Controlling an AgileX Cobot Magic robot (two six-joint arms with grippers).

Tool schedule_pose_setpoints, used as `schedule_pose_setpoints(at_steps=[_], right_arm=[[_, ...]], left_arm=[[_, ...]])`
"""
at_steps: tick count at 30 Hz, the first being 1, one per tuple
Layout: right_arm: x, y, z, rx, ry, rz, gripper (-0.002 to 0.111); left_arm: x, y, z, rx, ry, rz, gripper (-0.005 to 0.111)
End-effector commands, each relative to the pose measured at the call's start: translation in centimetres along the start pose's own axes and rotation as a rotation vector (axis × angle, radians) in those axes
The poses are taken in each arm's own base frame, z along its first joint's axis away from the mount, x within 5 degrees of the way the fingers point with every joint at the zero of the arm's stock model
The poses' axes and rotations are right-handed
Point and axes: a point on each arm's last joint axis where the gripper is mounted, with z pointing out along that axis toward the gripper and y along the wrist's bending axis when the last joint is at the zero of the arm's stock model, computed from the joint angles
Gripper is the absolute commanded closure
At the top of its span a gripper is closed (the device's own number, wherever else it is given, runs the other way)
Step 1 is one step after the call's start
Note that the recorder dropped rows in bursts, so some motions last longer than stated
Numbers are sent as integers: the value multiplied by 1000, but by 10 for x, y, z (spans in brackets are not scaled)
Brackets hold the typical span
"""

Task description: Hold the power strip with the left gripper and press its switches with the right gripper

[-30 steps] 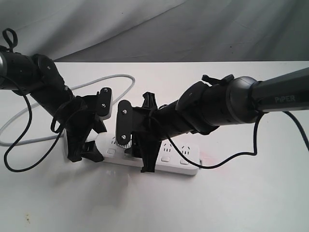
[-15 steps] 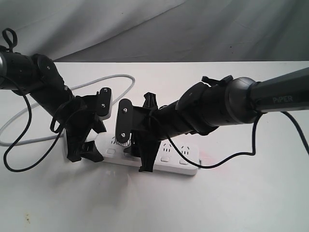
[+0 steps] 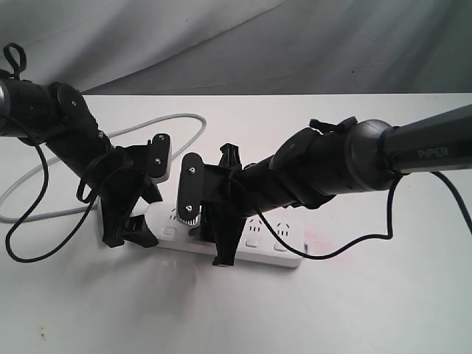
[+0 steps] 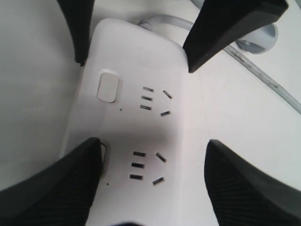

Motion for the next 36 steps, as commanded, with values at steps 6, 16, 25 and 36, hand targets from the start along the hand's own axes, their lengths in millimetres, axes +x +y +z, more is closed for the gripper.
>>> schedule_pose_setpoints(at_steps=[6, 16, 25, 36], right_arm=[[12, 18, 12, -80, 30, -47, 48], [-18, -6, -30, 50, -47, -48, 48], [7, -4, -51, 83, 10, 2, 48], [15, 3, -36, 47, 32, 33, 48]], left_arm=[[-1, 0, -1, 7, -6, -8, 57], [-1, 0, -1, 7, -6, -5, 57], [-1, 0, -1, 7, -6, -8, 57], [-1, 0, -1, 7, -6, -6, 57]])
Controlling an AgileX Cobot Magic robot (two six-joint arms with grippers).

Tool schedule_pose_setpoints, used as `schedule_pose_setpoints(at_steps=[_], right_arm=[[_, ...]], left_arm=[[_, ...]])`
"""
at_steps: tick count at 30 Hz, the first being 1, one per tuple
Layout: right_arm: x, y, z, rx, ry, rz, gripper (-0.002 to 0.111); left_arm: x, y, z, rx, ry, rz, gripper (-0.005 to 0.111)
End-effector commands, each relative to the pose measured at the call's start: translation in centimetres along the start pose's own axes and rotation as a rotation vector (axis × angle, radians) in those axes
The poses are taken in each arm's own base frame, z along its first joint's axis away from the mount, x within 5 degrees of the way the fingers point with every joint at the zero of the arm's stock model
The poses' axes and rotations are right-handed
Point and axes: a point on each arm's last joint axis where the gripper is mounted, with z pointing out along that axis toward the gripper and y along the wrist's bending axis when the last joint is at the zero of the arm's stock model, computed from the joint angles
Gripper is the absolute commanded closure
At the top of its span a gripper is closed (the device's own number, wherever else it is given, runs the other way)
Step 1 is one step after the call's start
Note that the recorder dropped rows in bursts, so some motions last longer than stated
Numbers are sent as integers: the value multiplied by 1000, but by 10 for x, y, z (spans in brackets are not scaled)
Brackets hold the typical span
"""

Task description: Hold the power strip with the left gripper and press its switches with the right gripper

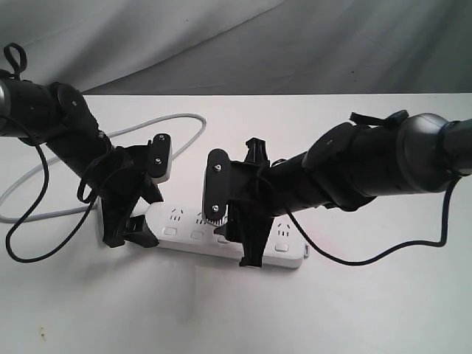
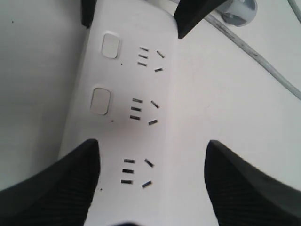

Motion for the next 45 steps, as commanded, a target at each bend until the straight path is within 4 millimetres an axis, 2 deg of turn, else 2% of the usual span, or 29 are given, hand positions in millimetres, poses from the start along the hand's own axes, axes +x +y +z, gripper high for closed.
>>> schedule_pose_setpoints(at_steps=[1, 17, 24, 29, 34, 39, 45], right_arm=[[5, 4, 7, -18, 13, 26, 48], [11, 10, 15, -42, 32, 51, 48], [23, 20, 31, -92, 67, 64, 48], [37, 31, 32, -96, 121, 56, 48], [38, 33, 32, -103, 124, 42, 48], [29, 25, 20, -67, 96, 49, 48], [7, 7, -12, 27, 28, 48, 48]], left_arm=[[-1, 0, -1, 5, -6, -8, 57], [-1, 0, -1, 5, -6, -6, 57], [-1, 0, -1, 5, -6, -8, 57], [-1, 0, -1, 5, -6, -7, 57], [-1, 0, -1, 5, -6, -7, 57], [-1, 0, -1, 5, -6, -7, 57], [-1, 0, -1, 5, -6, -7, 57]])
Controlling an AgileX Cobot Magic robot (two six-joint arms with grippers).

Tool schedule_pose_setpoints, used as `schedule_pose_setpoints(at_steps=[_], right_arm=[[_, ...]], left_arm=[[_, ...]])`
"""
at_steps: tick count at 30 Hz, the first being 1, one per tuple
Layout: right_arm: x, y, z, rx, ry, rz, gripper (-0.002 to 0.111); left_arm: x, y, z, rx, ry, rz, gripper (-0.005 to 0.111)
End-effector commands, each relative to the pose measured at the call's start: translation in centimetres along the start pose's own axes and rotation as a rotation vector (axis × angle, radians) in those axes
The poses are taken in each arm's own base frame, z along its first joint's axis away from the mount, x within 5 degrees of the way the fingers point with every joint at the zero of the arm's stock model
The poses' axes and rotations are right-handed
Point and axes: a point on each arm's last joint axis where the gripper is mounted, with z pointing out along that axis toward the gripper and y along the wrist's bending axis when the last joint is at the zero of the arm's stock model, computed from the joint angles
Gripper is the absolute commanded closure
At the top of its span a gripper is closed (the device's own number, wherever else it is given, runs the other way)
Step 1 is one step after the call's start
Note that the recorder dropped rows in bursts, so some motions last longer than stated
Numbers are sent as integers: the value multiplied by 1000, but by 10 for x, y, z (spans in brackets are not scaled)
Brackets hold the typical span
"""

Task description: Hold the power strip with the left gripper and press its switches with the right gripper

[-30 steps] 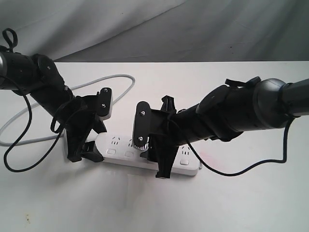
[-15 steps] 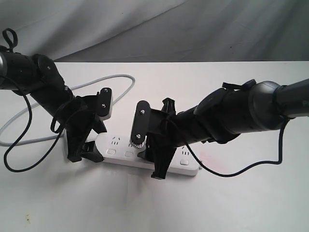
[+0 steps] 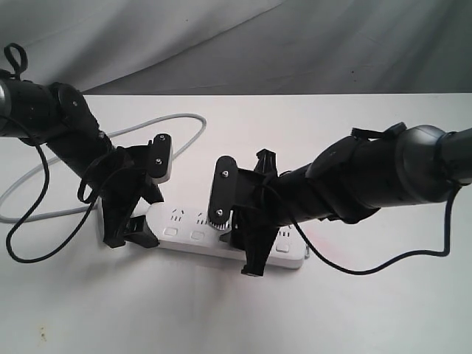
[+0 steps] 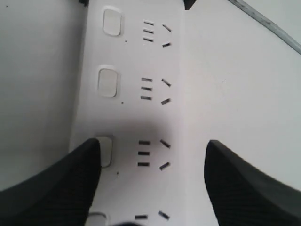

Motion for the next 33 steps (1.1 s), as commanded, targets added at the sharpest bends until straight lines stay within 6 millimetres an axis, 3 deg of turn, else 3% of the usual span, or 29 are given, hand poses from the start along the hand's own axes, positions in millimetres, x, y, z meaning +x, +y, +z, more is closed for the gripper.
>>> schedule_pose_setpoints(at_steps=[1, 7, 15, 22, 33], right_arm=[[-8, -5, -22, 47, -26, -39, 48], [-12, -15, -37, 105, -43, -3, 48], [4, -27, -40, 136, -15, 62, 48], [19, -10, -36, 83, 27, 74, 48], [23, -3, -27, 28, 31, 85, 48]], left_arm=[[-1, 1, -1, 4, -5, -5, 57], [-1, 1, -1, 4, -5, -5, 57], [-1, 1, -1, 4, -5, -5, 57], [-1, 1, -1, 4, -5, -5, 57], [-1, 1, -1, 4, -5, -5, 57]])
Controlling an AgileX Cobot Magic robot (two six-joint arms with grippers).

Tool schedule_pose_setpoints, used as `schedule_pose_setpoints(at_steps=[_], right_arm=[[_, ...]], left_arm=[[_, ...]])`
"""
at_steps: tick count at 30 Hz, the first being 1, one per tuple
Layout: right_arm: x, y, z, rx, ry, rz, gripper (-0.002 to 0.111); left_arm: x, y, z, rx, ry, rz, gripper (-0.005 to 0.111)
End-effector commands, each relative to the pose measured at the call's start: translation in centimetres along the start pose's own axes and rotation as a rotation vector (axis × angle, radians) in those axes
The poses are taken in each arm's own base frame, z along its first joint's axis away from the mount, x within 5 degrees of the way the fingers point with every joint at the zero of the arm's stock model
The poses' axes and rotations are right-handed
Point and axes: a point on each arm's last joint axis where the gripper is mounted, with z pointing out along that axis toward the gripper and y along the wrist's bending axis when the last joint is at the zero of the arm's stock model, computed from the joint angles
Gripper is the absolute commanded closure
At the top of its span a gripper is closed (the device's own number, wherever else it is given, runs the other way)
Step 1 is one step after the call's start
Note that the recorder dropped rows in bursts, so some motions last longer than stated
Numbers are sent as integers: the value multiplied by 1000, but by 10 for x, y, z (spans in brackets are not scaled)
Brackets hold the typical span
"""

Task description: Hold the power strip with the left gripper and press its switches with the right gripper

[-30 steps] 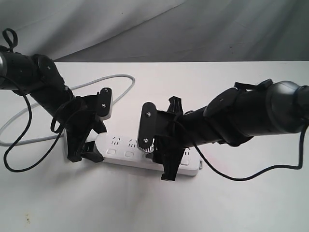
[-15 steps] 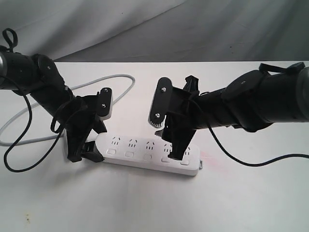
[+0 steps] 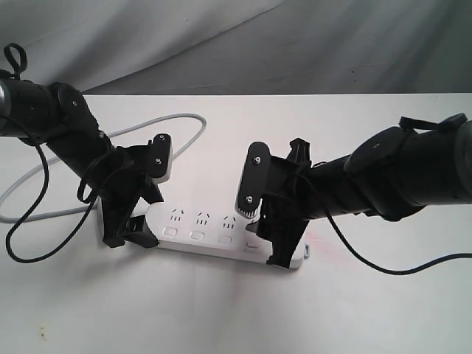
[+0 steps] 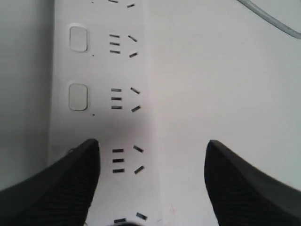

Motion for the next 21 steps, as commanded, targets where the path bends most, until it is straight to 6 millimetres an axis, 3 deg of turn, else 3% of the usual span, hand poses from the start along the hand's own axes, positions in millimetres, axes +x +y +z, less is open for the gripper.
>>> schedule_pose_setpoints(at_steps=[1, 17, 21], right_arm=[[5, 5, 7, -45, 8, 14, 48], [9, 8, 12, -66, 17, 17, 48], [16, 16, 23, -112, 39, 26, 48]], left_arm=[[-1, 1, -1, 3, -5, -5, 57], [-1, 1, -1, 3, -5, -7, 57], [-1, 1, -1, 3, -5, -7, 57]])
